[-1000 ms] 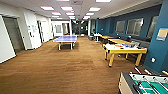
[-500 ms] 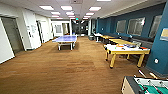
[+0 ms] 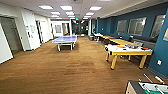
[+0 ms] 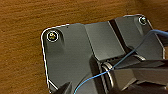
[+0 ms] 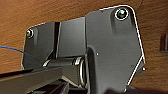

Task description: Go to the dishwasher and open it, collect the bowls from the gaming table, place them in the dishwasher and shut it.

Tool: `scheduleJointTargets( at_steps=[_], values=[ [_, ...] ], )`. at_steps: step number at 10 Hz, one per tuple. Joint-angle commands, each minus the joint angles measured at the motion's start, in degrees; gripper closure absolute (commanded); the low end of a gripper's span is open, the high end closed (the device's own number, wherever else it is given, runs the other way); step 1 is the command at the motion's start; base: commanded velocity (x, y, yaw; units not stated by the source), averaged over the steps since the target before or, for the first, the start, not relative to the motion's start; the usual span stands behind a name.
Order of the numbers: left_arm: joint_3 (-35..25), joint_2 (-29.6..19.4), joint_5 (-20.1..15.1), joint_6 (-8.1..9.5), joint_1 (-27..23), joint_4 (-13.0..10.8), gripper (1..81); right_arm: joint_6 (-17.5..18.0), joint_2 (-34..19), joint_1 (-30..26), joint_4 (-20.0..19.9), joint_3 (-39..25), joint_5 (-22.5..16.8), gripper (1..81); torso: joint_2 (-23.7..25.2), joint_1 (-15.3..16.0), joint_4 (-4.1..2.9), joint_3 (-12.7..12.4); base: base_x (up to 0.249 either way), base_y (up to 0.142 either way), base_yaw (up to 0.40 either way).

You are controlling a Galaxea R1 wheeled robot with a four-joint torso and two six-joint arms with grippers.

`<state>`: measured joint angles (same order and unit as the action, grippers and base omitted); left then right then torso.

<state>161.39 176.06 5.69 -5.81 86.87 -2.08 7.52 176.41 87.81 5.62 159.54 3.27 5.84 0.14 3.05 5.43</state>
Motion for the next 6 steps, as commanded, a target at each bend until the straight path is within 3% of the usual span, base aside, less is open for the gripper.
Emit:
scheduleJointTargets(
  at_steps=[1, 6],
  values=[
    [0.2, 0.0, -2.7, 0.01, -3.1, 0.2, 1.0, -0.1, 0.2, -2.9, 0.4, -0.2, -2.6, 1.0, 0.0, 0.0, 0.00, 0.0, 0.189, 0.000, 0.000],
    [0.2, 0.4, -2.7, -0.07, -3.1, 0.1, 1.0, -0.1, 0.3, -2.9, 0.3, 0.1, -2.7, 1.0, 0.0, 0.0, 0.00, 0.0, 0.189, 0.000, 0.000]
  ],
)
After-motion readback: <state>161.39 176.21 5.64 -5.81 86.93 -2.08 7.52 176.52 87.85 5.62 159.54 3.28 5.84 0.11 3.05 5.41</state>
